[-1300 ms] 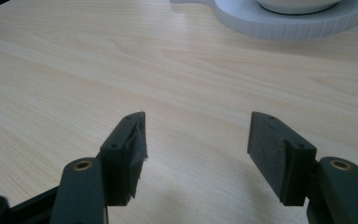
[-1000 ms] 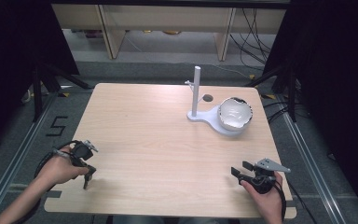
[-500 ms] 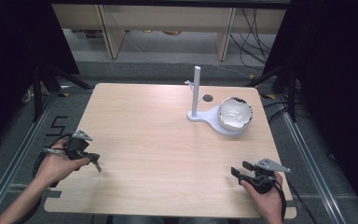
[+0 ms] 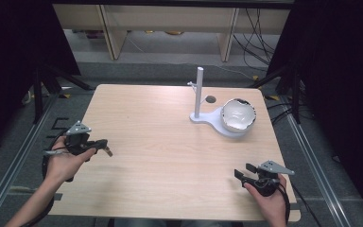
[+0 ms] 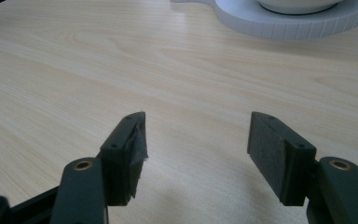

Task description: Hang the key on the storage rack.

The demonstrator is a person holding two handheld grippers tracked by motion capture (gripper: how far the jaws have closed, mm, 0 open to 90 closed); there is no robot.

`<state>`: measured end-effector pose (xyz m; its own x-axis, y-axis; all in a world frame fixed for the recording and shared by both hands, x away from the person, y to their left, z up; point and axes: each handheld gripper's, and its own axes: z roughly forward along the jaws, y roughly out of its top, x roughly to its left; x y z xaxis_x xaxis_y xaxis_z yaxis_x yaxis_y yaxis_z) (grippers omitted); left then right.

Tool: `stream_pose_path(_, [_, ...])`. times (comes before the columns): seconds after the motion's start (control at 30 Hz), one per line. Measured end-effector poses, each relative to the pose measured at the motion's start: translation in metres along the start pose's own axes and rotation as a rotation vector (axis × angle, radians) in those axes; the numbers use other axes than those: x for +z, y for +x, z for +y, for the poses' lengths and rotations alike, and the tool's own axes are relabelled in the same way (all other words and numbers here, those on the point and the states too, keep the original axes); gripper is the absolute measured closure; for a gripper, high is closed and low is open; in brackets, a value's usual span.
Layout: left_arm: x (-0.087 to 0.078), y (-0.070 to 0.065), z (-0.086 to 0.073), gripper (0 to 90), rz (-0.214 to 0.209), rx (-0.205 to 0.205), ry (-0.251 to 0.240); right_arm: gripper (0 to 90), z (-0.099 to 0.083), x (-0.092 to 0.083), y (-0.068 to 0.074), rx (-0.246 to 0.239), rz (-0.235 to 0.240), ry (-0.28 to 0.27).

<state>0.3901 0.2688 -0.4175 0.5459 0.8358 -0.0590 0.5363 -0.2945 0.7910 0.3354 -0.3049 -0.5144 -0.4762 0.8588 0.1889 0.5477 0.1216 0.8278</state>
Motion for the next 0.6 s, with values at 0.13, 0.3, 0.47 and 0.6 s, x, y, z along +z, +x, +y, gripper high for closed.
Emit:
stream_pose_path(0.13, [0.003,-0.005,0.004,88.8,0.003,-0.009,-0.078,38.3,0.000,0.000,0.000,0.000,0.000,-0.001])
stream_pose_path(0.3, [0.011,-0.012,0.012,88.8,-0.009,-0.033,-0.202,38.3,-0.001,0.002,0.000,-0.006,0.008,-0.020])
stream_pose_path(0.47, [0.019,-0.015,0.019,88.7,-0.028,-0.039,-0.288,38.3,0.000,0.001,-0.001,-0.011,-0.004,-0.004])
stream_pose_path(0.6, [0.023,-0.018,0.022,88.8,-0.017,-0.039,-0.337,38.3,0.000,0.000,0.000,-0.006,0.002,-0.002])
